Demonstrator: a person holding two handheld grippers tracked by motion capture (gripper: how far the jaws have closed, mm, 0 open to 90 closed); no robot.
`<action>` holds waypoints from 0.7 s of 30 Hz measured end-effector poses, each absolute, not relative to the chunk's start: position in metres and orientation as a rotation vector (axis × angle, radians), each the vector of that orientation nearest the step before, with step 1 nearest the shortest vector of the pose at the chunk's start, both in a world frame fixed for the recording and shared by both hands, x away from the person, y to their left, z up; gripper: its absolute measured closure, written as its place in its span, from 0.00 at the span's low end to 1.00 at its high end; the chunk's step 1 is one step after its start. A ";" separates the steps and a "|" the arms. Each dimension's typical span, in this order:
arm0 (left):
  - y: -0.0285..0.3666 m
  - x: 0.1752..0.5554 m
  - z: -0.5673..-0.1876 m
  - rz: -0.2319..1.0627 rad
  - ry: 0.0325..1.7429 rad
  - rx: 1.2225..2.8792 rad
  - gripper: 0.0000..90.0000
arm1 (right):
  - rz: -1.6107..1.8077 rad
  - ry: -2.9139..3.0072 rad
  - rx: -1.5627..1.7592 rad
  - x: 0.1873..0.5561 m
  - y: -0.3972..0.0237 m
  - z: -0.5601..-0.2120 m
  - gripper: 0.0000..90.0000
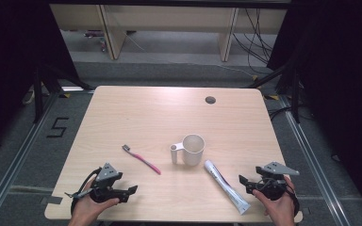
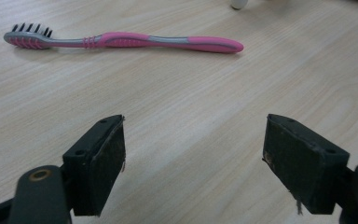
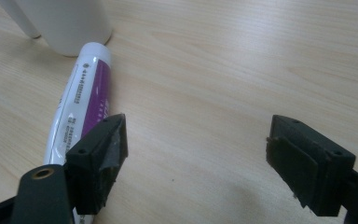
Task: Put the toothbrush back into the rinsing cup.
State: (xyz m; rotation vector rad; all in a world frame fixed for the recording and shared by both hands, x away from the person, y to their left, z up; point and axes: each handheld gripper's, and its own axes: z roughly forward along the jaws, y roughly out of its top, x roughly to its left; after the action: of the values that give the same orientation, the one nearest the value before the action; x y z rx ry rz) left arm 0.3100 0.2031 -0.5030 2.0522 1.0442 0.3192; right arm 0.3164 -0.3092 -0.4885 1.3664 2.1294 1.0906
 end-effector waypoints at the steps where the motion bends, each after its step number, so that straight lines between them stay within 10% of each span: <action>1: 0.203 0.310 -0.503 0.319 1.044 2.052 0.23 | 1.091 2.129 1.366 0.316 -0.309 -0.489 0.24; 21: 0.200 0.310 -0.502 0.335 1.044 2.024 0.25 | 1.088 2.128 1.368 0.317 -0.310 -0.489 0.25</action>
State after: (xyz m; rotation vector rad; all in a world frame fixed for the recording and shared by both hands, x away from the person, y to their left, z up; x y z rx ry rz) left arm 0.3098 0.2000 -0.5020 2.0236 1.0439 0.3345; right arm 0.3170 -0.3095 -0.4890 1.3683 2.1280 1.0885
